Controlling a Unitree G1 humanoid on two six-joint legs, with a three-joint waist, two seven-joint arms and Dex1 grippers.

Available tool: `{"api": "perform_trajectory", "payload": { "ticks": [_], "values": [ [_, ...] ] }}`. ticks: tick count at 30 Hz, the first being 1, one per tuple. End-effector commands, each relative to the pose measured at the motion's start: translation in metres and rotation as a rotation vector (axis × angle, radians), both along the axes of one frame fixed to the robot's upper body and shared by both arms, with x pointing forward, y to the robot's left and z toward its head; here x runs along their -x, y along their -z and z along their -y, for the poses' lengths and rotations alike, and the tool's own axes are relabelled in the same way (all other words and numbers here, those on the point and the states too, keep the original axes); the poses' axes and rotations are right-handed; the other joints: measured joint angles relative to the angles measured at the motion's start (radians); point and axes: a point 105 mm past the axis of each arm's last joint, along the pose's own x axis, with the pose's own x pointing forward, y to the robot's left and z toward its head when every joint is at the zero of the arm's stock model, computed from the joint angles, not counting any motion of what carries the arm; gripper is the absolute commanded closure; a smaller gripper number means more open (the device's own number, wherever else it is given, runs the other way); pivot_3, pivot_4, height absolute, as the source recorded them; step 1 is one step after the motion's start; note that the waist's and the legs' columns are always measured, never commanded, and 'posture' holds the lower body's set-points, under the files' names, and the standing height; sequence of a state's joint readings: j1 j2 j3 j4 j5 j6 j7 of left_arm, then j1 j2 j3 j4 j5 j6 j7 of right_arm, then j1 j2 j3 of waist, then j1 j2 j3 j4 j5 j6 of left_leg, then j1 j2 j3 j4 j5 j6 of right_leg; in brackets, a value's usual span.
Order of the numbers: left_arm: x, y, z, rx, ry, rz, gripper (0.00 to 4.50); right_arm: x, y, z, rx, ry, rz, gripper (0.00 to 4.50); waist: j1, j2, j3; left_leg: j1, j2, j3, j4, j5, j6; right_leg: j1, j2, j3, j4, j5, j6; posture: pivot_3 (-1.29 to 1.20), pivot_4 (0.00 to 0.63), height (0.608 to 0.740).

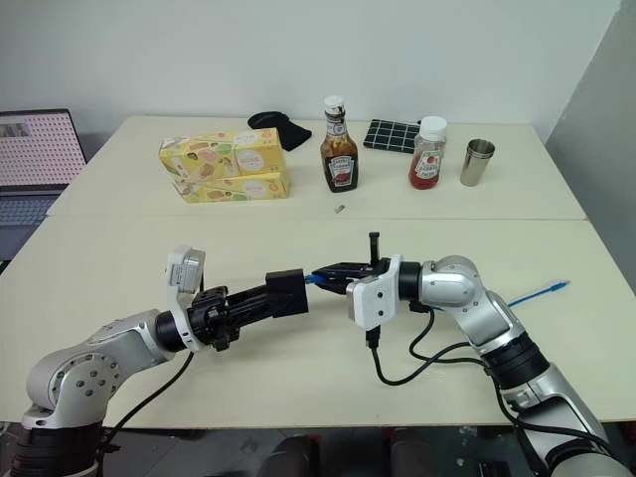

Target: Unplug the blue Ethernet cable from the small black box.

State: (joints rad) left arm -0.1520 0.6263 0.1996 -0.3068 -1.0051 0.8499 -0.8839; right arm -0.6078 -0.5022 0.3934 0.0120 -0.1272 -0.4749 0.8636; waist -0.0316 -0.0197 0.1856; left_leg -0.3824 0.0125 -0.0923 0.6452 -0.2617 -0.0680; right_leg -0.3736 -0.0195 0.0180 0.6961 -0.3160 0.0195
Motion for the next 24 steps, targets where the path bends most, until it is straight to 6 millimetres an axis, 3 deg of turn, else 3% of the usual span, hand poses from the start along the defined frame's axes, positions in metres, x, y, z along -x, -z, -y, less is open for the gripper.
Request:
{"api": "perform_trajectory", "payload": {
  "ticks": [1,2,6,9,17,24],
  "values": [
    [0.002,-0.004,0.002,-0.017,0.010,0.030,3.73,0.010,-0.008,-0.001,-0.014,-0.055,0.054,4.37,0.000,0.000,0.000,0.000,0.000,0.000,0.000,0.000,0.000,0.000,0.000,0.000,0.000,0.000,0.000,0.00,0.150,0.740],
    [0.002,-0.004,0.002,-0.019,0.013,0.032,3.73,0.013,-0.005,-0.001,0.000,-0.066,0.045,3.67,0.000,0.000,0.000,0.000,0.000,0.000,0.000,0.000,0.000,0.000,0.000,0.000,0.000,0.000,0.000,0.00,0.150,0.740],
    [0.002,-0.003,0.002,-0.023,0.021,0.029,3.73,0.015,-0.001,0.004,0.052,-0.076,0.030,2.79,0.000,0.000,0.000,0.000,0.000,0.000,0.000,0.000,0.000,0.000,0.000,0.000,0.000,0.000,0.000,0.00,0.150,0.740],
    [-0.002,-0.003,0.002,-0.039,0.008,0.084,3.73,0.019,-0.002,0.018,0.075,-0.052,-0.105,2.18,0.000,0.000,0.000,0.000,0.000,0.000,0.000,0.000,0.000,0.000,0.000,0.000,0.000,0.000,0.000,0.00,0.150,0.740],
    [0.003,0.008,0.008,-0.105,0.143,0.167,3.73,0.033,-0.023,0.035,-0.118,0.029,-0.800,2.13,0.003,0.000,0.000,-0.001,0.001,-0.004,0.000,0.000,0.000,0.001,-0.001,0.000,-0.001,0.000,0.000,0.00,0.150,0.740],
    [0.006,0.007,0.011,-0.082,0.229,0.178,3.73,0.028,-0.020,0.026,-0.226,0.099,-1.075,2.13,0.000,0.000,0.000,-0.001,-0.001,-0.002,0.000,0.000,0.000,0.000,0.000,-0.001,-0.001,0.000,0.000,0.00,0.150,0.740]
  ]
}}
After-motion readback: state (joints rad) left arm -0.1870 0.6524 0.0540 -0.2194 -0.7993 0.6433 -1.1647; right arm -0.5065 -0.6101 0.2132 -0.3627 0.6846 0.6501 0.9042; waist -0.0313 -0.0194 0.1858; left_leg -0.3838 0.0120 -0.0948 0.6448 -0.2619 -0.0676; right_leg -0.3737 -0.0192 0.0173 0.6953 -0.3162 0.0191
